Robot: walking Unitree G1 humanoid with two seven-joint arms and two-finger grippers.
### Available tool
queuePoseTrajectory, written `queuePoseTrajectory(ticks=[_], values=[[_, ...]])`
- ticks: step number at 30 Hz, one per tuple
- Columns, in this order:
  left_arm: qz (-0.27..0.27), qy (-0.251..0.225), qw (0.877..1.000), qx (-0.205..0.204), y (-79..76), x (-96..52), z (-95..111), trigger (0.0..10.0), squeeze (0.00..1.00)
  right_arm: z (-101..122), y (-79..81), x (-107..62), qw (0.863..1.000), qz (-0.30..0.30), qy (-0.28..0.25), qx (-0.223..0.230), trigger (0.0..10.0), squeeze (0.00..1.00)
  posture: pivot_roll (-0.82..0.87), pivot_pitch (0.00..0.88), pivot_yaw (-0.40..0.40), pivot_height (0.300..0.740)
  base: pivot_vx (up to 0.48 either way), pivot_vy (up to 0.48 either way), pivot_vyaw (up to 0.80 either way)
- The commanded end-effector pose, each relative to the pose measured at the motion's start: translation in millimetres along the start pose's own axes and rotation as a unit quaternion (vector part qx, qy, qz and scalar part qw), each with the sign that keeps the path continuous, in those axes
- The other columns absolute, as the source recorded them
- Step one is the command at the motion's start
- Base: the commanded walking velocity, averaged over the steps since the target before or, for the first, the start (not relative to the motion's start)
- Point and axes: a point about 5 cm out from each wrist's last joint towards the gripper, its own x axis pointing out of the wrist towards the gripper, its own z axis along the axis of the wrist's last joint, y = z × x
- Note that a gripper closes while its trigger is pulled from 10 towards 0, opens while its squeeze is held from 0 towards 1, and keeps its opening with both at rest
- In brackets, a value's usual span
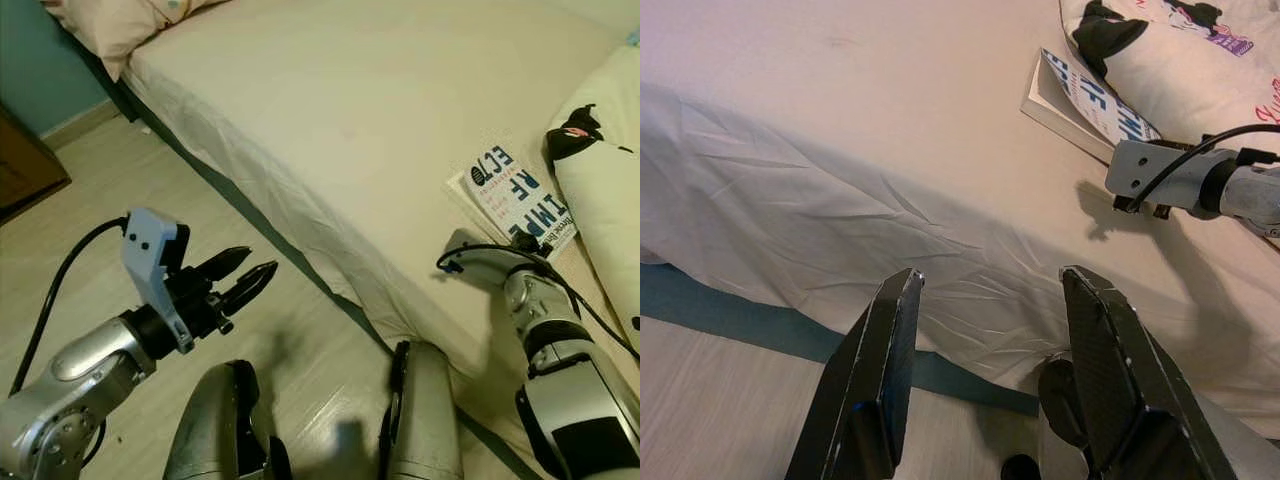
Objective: Clean up the room
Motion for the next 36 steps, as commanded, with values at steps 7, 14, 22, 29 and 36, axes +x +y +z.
queuePoseTrajectory(ticks=[7, 14, 22, 29, 36], values=[[0.013, 0.009, 1.0, 0.006, 6.8, -2.1, -3.3, 10.0, 0.0, -16.7, 12.2, -3.9, 0.999, 0.024, 0.024, 0.0, 0.0, 0.0, 0.18, 0.453, 0.081, 0.536, 0.0, 0.0, 0.0], [0.019, 0.008, 1.0, 0.005, 10.2, -1.4, -4.5, 10.0, 0.0, -17.2, 11.6, -3.9, 0.999, 0.024, 0.025, 0.003, 0.0, 0.0, 0.17, 0.446, 0.078, 0.536, 0.0, 0.0, 0.0], [0.027, 0.0, 1.0, 0.004, 12.9, 0.3, -7.4, 10.0, 0.0, 26.9, 13.8, -0.7, 0.993, 0.086, -0.06, 0.062, 0.0, 0.0, 0.11, 0.411, 0.06, 0.536, 0.0, 0.0, 0.0], [0.025, -0.005, 1.0, 0.003, 12.7, 2.7, -9.6, 10.0, 0.0, 58.2, 8.9, -0.9, 0.985, 0.096, -0.124, 0.079, 0.1, 0.0, 0.1, 0.404, 0.055, 0.536, 0.0, 0.0, 0.0], [0.024, -0.01, 1.0, 0.004, 12.5, 5.7, -10.0, 10.0, 0.0, 98.1, 8.4, -7.4, 0.963, 0.123, -0.216, 0.101, 1.8, 0.0, 0.09, 0.393, 0.05, 0.536, 0.0, 0.0, 0.0]])
